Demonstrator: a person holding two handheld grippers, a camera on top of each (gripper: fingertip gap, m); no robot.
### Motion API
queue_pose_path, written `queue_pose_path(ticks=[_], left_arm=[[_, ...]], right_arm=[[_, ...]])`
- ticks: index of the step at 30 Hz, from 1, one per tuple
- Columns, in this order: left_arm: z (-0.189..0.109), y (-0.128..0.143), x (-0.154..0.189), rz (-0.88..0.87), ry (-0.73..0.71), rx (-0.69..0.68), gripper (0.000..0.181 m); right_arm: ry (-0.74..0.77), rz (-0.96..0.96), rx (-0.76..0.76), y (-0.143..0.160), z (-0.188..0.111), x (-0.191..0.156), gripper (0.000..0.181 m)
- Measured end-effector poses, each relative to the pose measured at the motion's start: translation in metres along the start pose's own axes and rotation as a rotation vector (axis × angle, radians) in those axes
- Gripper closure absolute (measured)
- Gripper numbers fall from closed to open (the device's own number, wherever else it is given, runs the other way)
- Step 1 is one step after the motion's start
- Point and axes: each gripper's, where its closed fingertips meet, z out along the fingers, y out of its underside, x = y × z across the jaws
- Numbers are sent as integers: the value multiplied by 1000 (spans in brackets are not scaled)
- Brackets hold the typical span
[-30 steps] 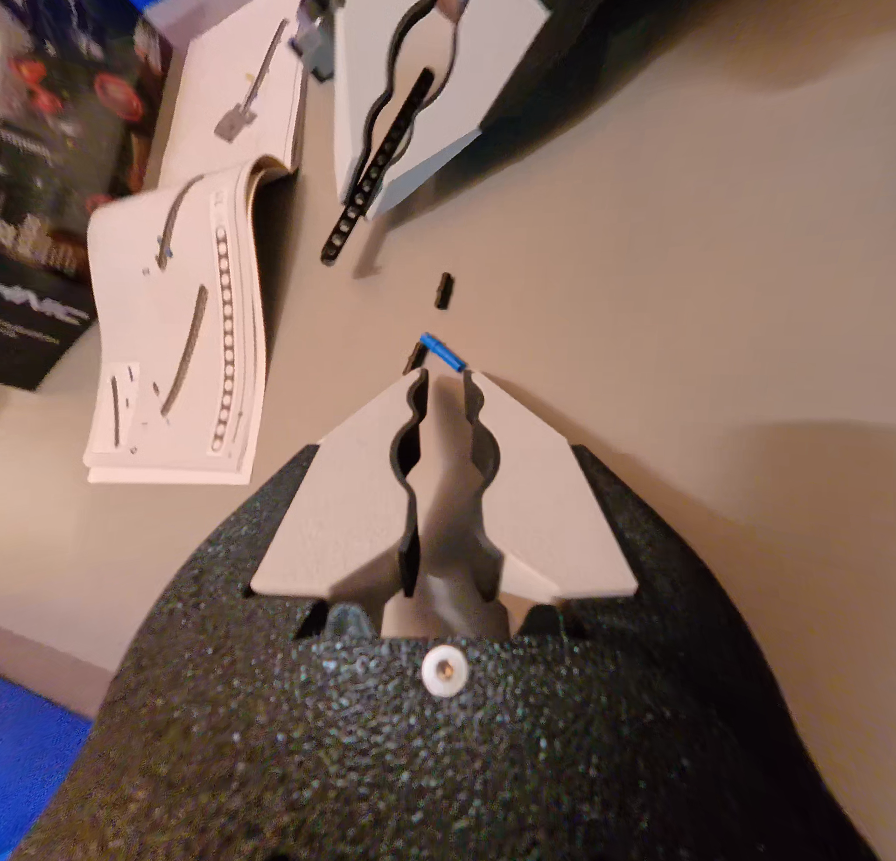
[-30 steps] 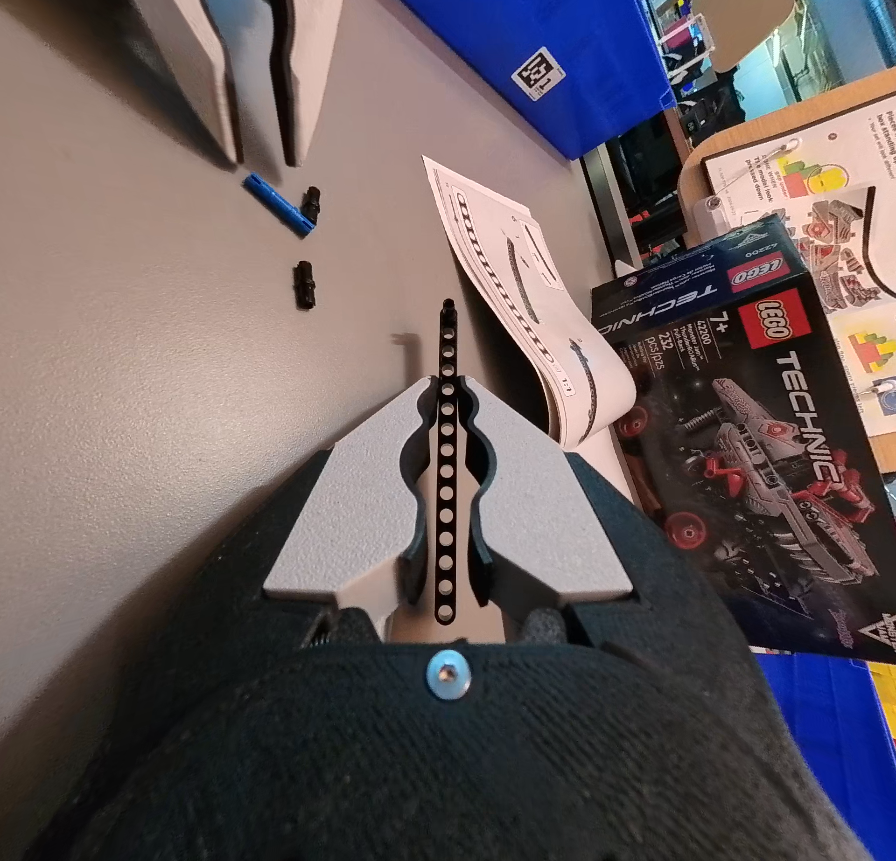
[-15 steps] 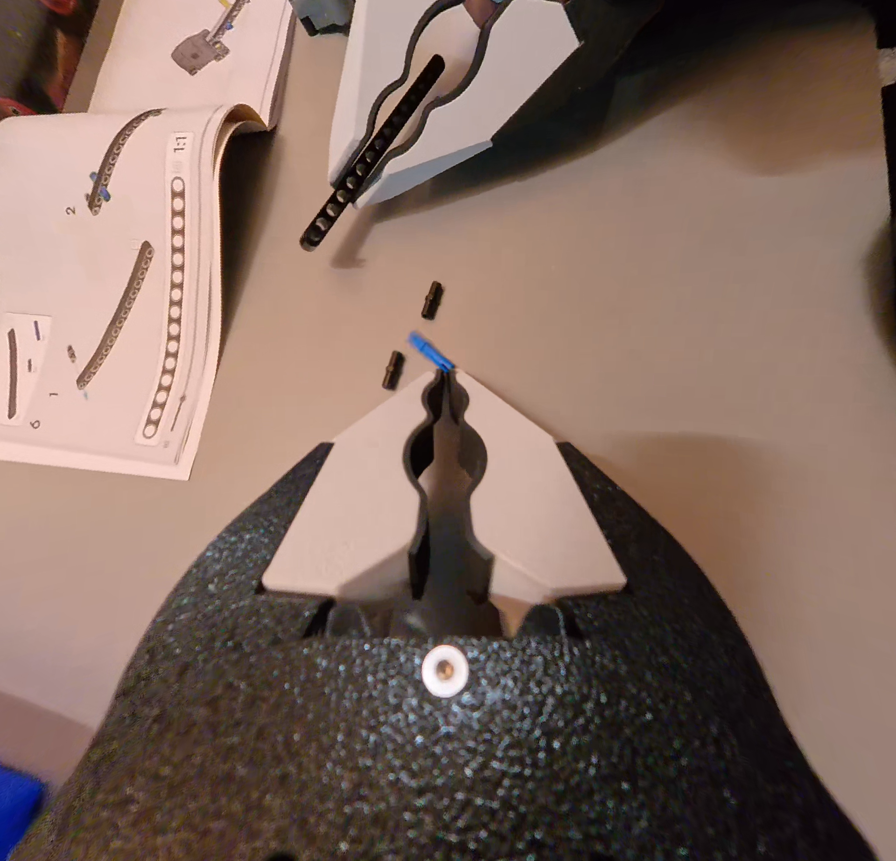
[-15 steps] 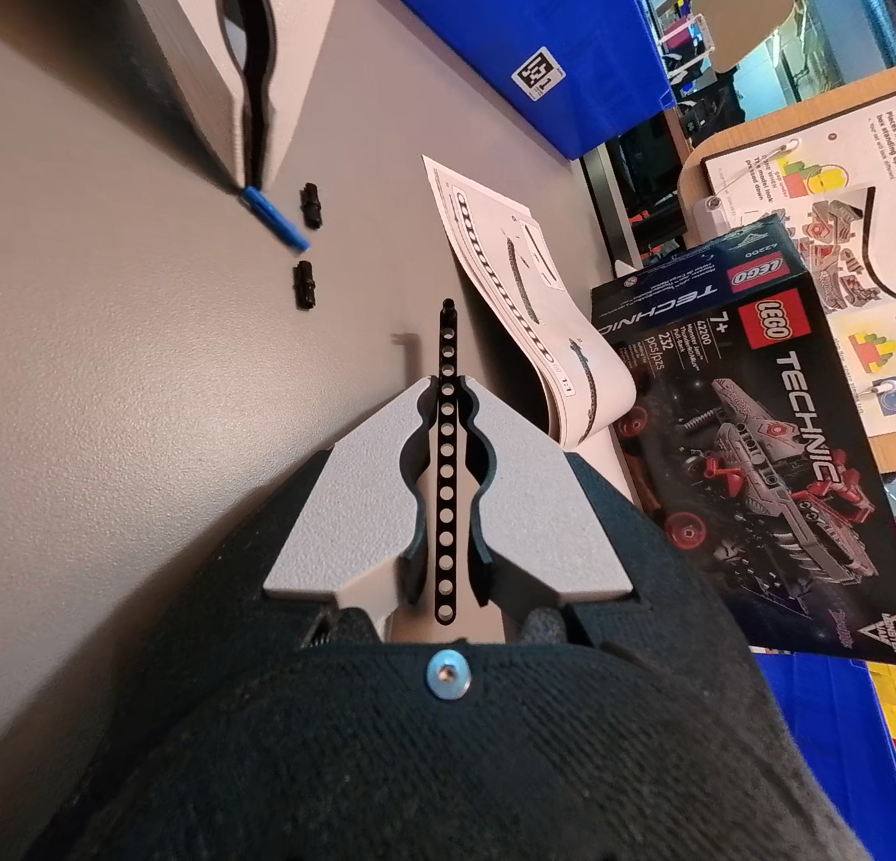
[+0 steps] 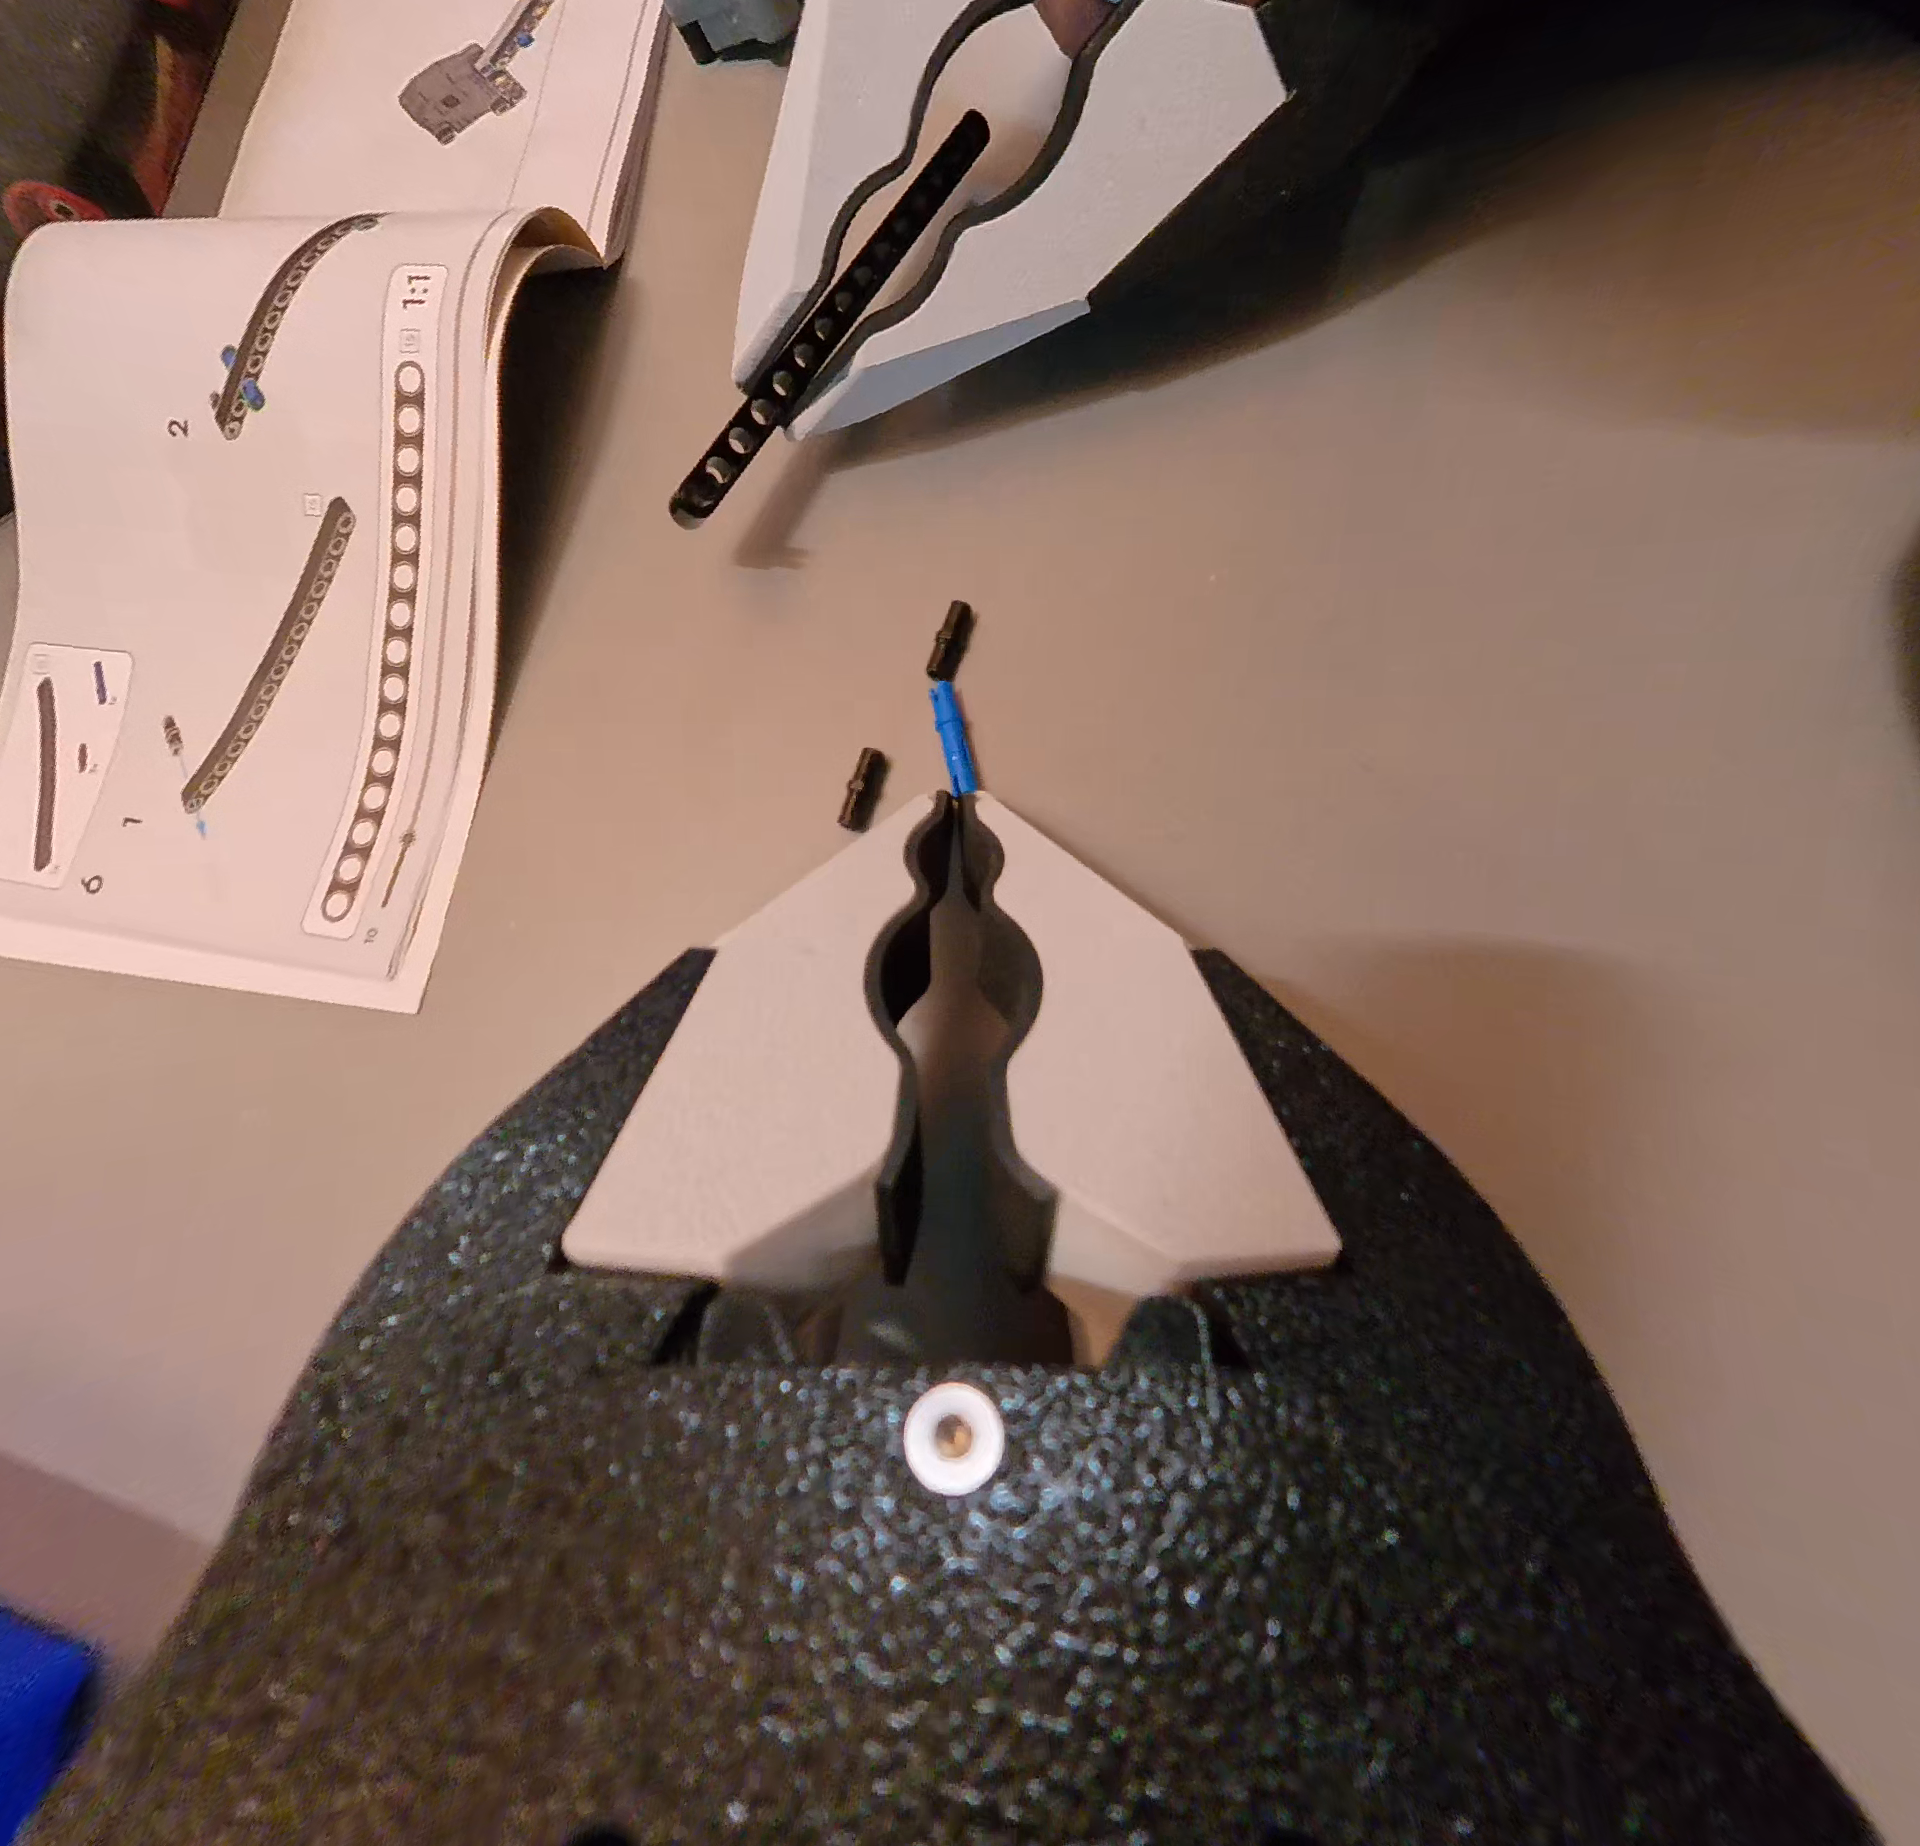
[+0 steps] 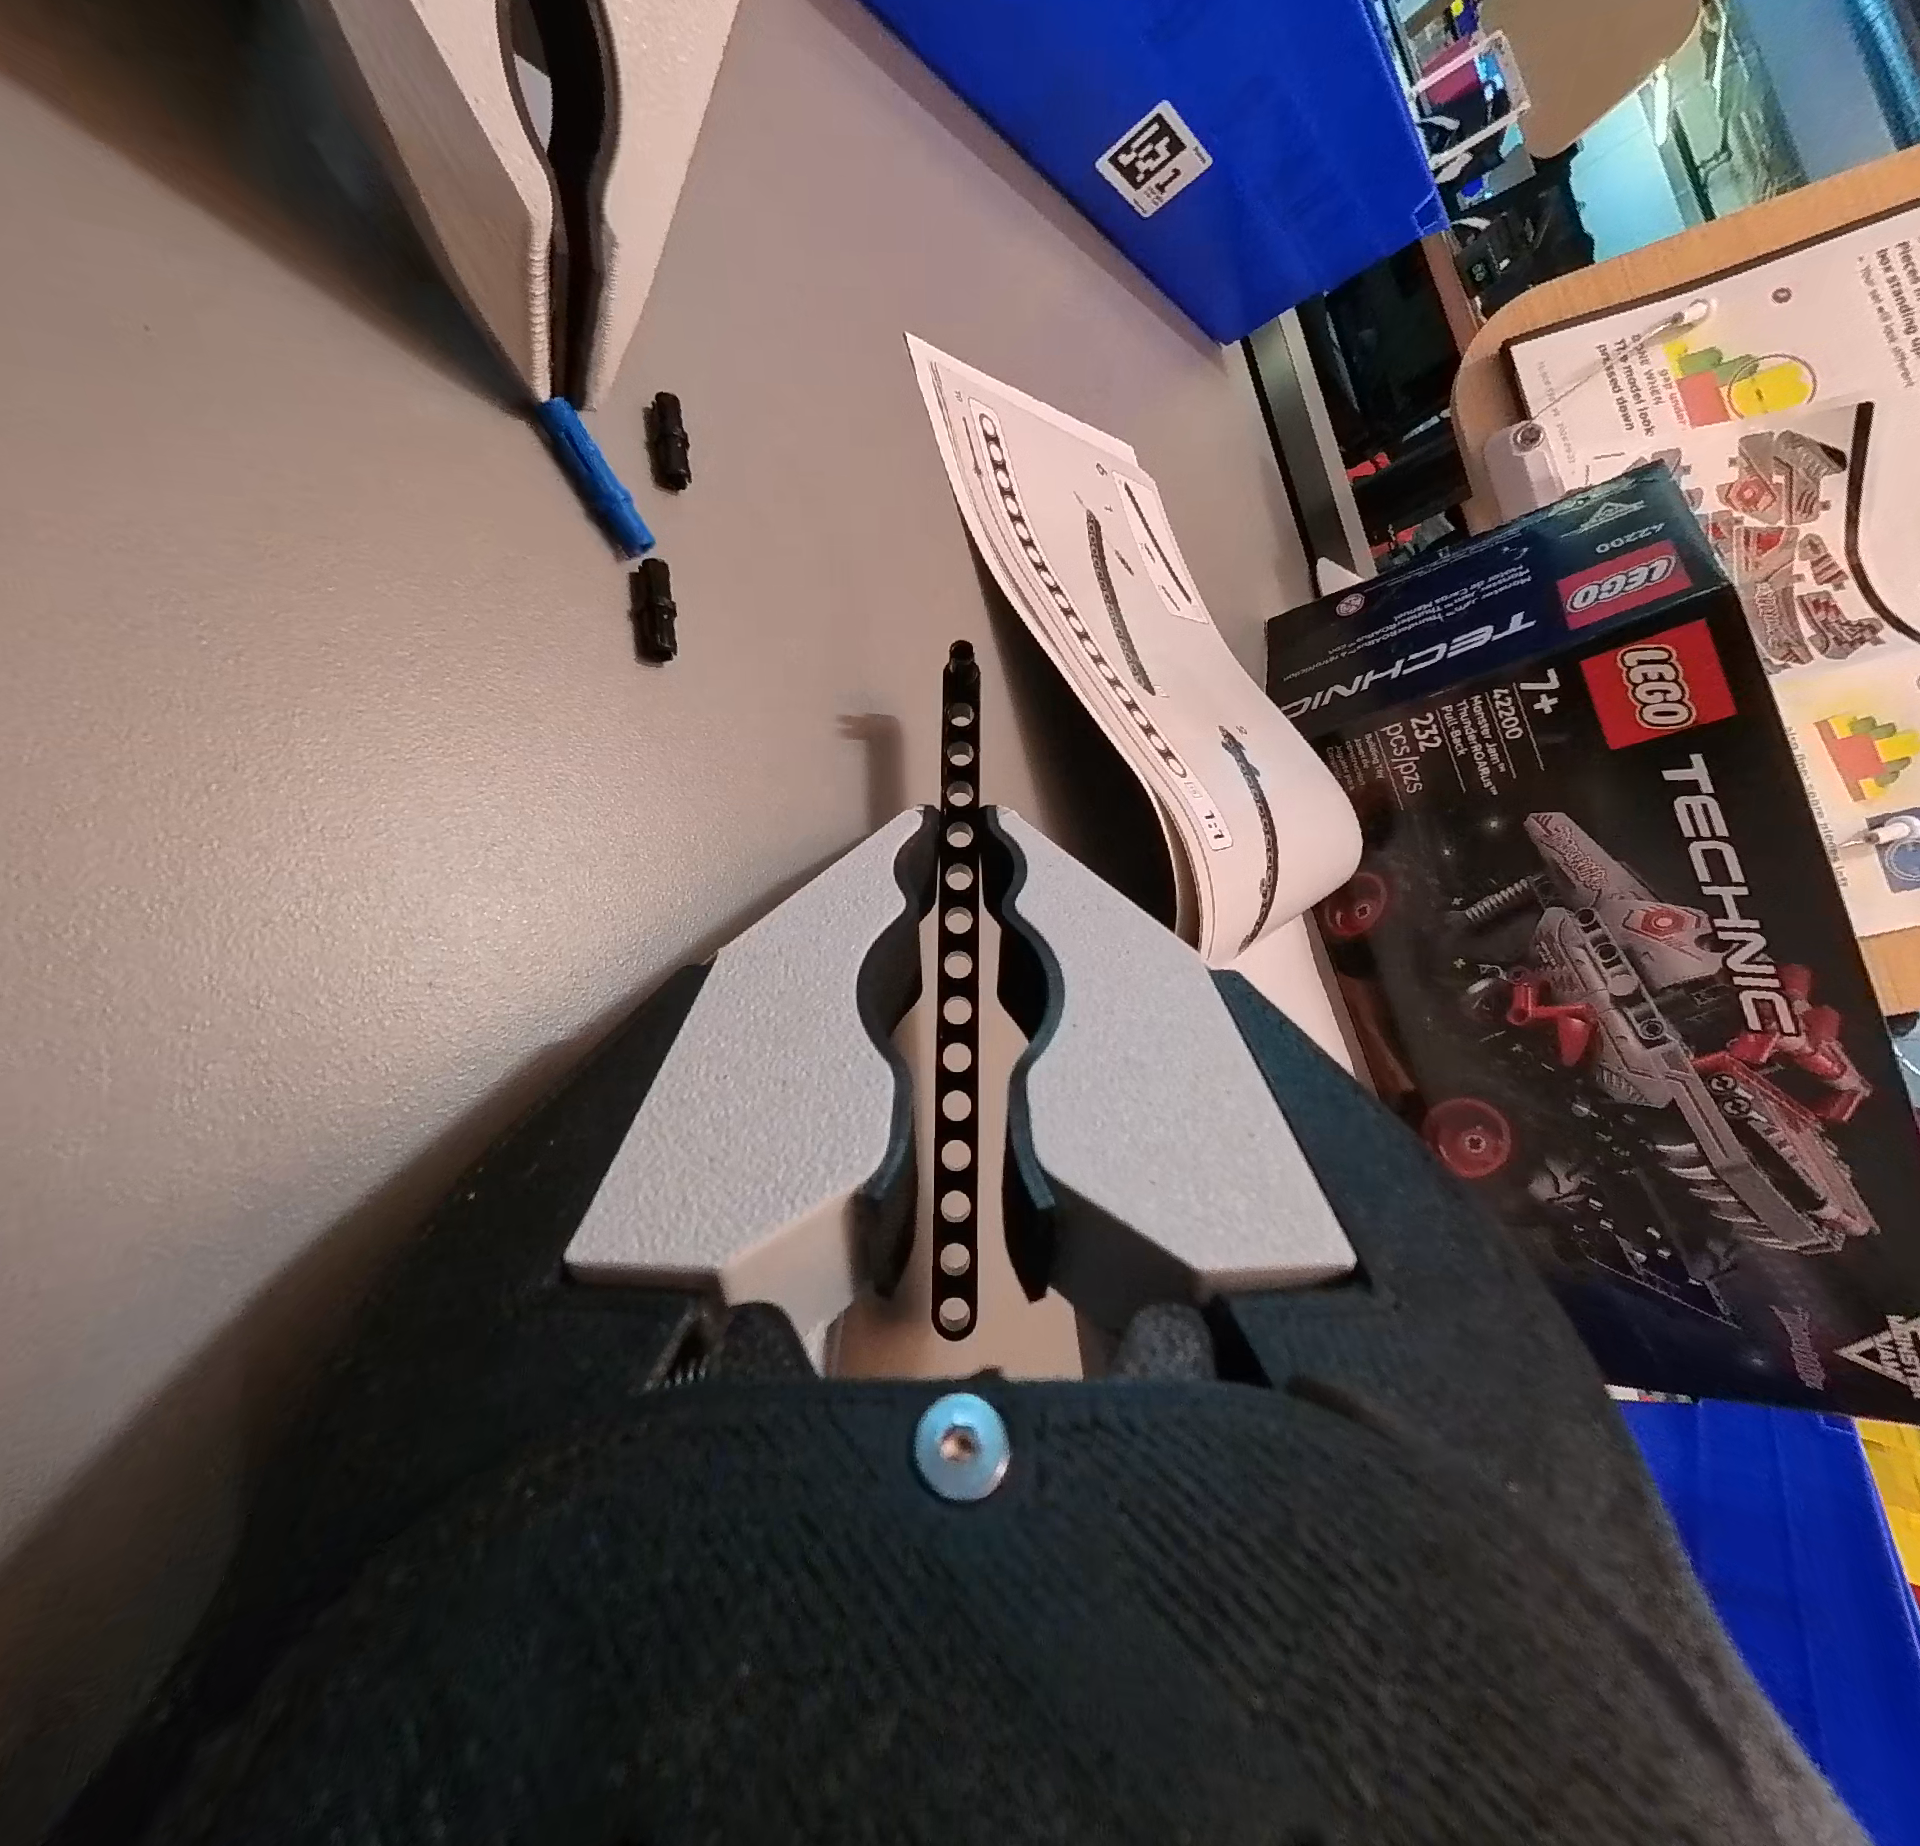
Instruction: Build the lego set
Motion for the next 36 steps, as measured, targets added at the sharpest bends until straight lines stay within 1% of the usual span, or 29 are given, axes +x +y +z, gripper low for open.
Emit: queue_pose_path(ticks=[1,13,29,32,36], left_arm=[[0,0,-1,-6,-4,-1,181],[-3,-1,0,-43,27,16,173],[-1,0,-1,-44,20,4,173],[-2,1,-1,-65,23,1,174],[-2,0,3,-122,56,5,171]], right_arm=[[0,0,0,0,0,0,176],[-1,0,1,0,-2,-1,176],[-1,1,0,0,-3,0,176],[-1,1,0,0,-3,0,176],[0,-1,0,0,-3,0,176]])
